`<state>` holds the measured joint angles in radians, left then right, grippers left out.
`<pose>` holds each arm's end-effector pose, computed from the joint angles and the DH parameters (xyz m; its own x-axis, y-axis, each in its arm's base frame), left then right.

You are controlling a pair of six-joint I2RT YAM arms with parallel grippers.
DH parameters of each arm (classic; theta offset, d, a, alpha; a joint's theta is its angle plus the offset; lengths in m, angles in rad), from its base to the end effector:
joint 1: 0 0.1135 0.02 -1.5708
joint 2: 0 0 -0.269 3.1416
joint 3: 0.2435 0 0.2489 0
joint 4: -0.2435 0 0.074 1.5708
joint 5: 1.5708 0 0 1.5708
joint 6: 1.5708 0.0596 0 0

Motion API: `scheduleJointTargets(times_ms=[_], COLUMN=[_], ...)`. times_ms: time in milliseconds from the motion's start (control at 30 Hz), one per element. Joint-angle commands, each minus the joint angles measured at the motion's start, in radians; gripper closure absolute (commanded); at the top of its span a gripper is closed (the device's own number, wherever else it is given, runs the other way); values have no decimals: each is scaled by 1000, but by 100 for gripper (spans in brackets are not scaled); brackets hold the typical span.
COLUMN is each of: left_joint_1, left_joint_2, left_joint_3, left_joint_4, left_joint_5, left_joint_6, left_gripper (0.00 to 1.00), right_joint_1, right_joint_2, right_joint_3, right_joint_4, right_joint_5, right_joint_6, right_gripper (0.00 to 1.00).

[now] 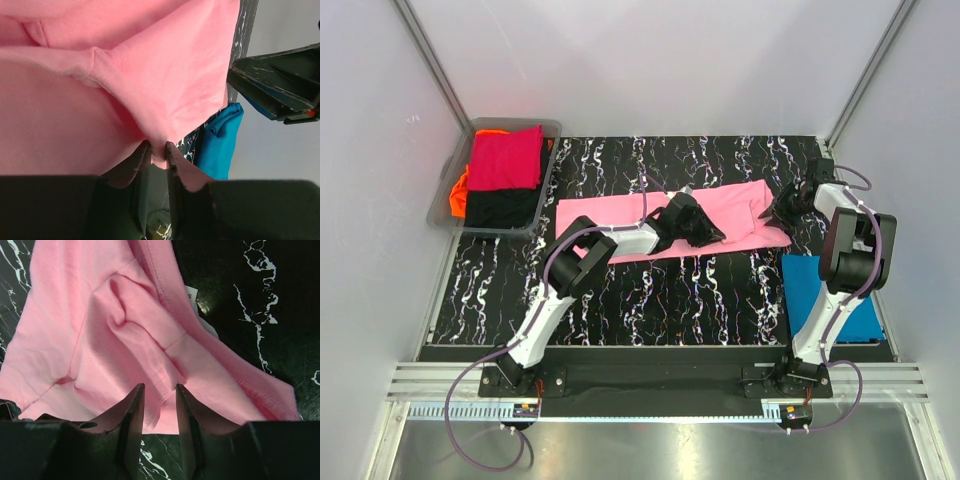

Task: Fold and stack the t-shirts
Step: Fold the tshirt

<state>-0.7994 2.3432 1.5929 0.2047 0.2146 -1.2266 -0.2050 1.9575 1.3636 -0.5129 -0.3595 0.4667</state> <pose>0.3662 -0.3948 0.1167 -0.9009 -0.3928 -0.1844 -0.0613 0.5360 -0.8420 0.4089 -0.0636 0.1611 -0.7655 0.5894 -0.2581 0.4265 0.7652 0.4823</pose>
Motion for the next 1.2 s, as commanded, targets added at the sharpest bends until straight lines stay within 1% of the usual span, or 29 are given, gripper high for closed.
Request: scheduleJointTargets(times_ms=[0, 100, 167, 400, 567, 833, 900, 933, 967, 1000, 1033, 1067, 1167], left_joint_1=[5, 15, 20, 32, 42, 46, 48, 48, 48, 51, 51, 54, 66], left_joint_2=[-8, -15, -18, -33, -35, -27, -28, -28, -28, -28, -28, -30, -44], left_joint_3=[41, 45, 45, 53, 61, 76, 79, 81, 82, 82, 85, 85, 72], left_joint_4=[55, 44, 38, 15, 10, -2, -10, -11, -11, -14, -16, -19, -24], left_joint_5=[23, 32, 35, 46, 55, 69, 71, 74, 75, 77, 81, 86, 92], left_joint_6=[-2, -1, 4, 19, 16, 16, 18, 16, 16, 16, 16, 16, 7], left_gripper=[81, 86, 88, 91, 91, 92, 92, 91, 92, 92, 92, 93, 94], right_joint_1=[-4, -4, -4, -4, -4, -4, -4, -4, -4, -4, -4, -5, -4], right_joint_2=[12, 20, 26, 20, 35, 66, 76, 80, 74, 66, 55, 29, -18], right_joint_3=[28, 40, 45, 37, 38, 66, 77, 80, 83, 83, 83, 81, 78], right_joint_4=[14, 8, 7, -7, -7, -7, -6, -7, -7, -6, -6, -9, -12], right_joint_5=[16, 37, 42, 67, 60, 25, 18, 14, 14, 19, 25, 31, 57], right_joint_6=[-17, -25, -28, -49, -51, -42, -37, -33, -27, -20, -16, -8, 4], right_gripper=[61, 61, 61, 58, 57, 64, 73, 79, 92, 96, 99, 100, 100])
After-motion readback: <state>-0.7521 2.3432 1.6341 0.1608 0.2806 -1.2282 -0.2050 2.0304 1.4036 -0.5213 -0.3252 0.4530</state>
